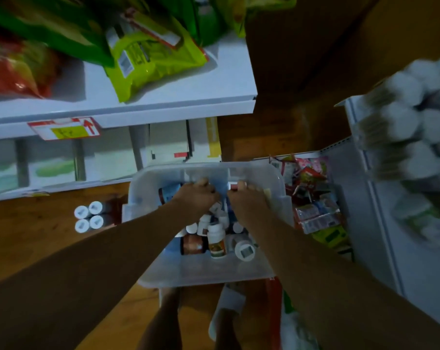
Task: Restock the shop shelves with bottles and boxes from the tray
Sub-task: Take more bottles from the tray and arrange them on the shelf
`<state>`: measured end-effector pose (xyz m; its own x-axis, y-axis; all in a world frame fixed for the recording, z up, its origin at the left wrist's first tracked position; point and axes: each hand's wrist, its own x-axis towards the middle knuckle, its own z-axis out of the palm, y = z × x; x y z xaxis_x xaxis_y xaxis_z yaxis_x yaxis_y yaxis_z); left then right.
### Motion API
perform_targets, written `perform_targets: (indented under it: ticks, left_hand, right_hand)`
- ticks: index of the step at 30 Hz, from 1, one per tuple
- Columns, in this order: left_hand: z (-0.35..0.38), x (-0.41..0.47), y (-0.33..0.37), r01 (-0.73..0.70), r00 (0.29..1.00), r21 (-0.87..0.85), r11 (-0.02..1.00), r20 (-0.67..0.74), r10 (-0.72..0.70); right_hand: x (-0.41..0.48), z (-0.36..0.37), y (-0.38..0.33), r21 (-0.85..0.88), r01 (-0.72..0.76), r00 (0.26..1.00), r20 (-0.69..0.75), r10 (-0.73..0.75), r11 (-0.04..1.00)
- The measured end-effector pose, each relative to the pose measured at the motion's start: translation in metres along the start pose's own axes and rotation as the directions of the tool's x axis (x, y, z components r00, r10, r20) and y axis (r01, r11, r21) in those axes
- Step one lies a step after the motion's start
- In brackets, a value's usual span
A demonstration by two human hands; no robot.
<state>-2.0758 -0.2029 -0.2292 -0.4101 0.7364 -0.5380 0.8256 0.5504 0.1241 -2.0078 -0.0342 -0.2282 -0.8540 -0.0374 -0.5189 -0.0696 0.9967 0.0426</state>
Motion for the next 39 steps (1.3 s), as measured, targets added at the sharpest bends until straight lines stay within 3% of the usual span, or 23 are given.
perform_targets:
  ticks: [2, 4, 6, 9, 11, 14, 20, 23, 26, 28, 30, 35, 37, 39]
  left_hand:
    - [-0.009, -0.004, 0.003, 0.027, 0.999, -0.056, 0.998, 0.022, -0.025]
    - [-0.018, -0.015, 0.006, 0.074, 0.997, -0.167, 0.983, -0.009, -0.077]
    - [-0.033, -0.037, 0.003, 0.114, 0.990, -0.357, 0.927, -0.038, -0.136]
    - [-0.072, -0.082, -0.002, 0.080, 0.974, -0.639, 0.765, -0.115, -0.197]
    - [-0.112, -0.120, -0.001, 0.010, 0.948, -0.778, 0.628, -0.194, -0.254]
    - [-0.187, -0.178, 0.009, -0.117, 0.875, -0.894, 0.433, -0.299, -0.381]
    - [-0.336, -0.261, 0.042, -0.465, 0.762, -0.875, 0.132, -0.471, -0.445]
    - [-0.393, -0.293, 0.064, -0.555, 0.750, -0.832, -0.024, -0.488, -0.447]
    - [-0.436, -0.322, 0.092, -0.575, 0.801, -0.789, -0.216, -0.491, -0.343]
    - [-0.456, -0.340, 0.110, -0.581, 0.811, -0.780, -0.233, -0.528, -0.252]
    - [-0.470, -0.353, 0.127, -0.610, 0.791, -0.776, -0.159, -0.587, -0.173]
    - [-0.484, -0.372, 0.162, -0.698, 0.716, -0.716, 0.021, -0.698, 0.013]
    - [-0.485, -0.375, 0.178, -0.678, 0.734, -0.735, 0.004, -0.677, 0.054]
    - [-0.483, -0.375, 0.192, -0.645, 0.756, -0.759, -0.081, -0.650, 0.071]
  right_hand:
    - [0.003, -0.004, 0.006, 0.034, -0.011, 1.000, 0.020, 0.011, 0.999]
    - [-0.001, -0.013, 0.009, 0.209, -0.025, 1.000, 0.006, 0.024, 0.978]
    - [-0.014, -0.033, 0.014, 0.444, -0.079, 0.997, 0.036, 0.070, 0.893]
    - [-0.056, -0.085, 0.014, 0.781, -0.137, 0.987, 0.057, 0.149, 0.610]
    - [-0.093, -0.130, 0.013, 0.904, -0.085, 0.976, -0.008, 0.216, 0.420]
    - [-0.156, -0.206, 0.010, 0.961, 0.064, 0.937, -0.151, 0.314, 0.270]
    - [-0.275, -0.364, 0.009, 0.929, 0.311, 0.769, -0.370, 0.522, 0.200]
    - [-0.330, -0.418, 0.009, 0.910, 0.376, 0.688, -0.401, 0.605, 0.176]
    - [-0.372, -0.446, 0.006, 0.880, 0.468, 0.631, -0.395, 0.668, 0.078]
    - [-0.398, -0.454, 0.004, 0.839, 0.543, 0.588, -0.398, 0.704, 0.022]
    - [-0.425, -0.461, 0.000, 0.812, 0.583, 0.553, -0.417, 0.721, 0.023]
    - [-0.472, -0.465, -0.015, 0.824, 0.529, 0.400, -0.455, 0.796, 0.205]
    - [-0.480, -0.460, -0.021, 0.832, 0.517, 0.360, -0.425, 0.830, 0.202]
    - [-0.488, -0.455, -0.026, 0.847, 0.501, 0.328, -0.374, 0.868, 0.176]
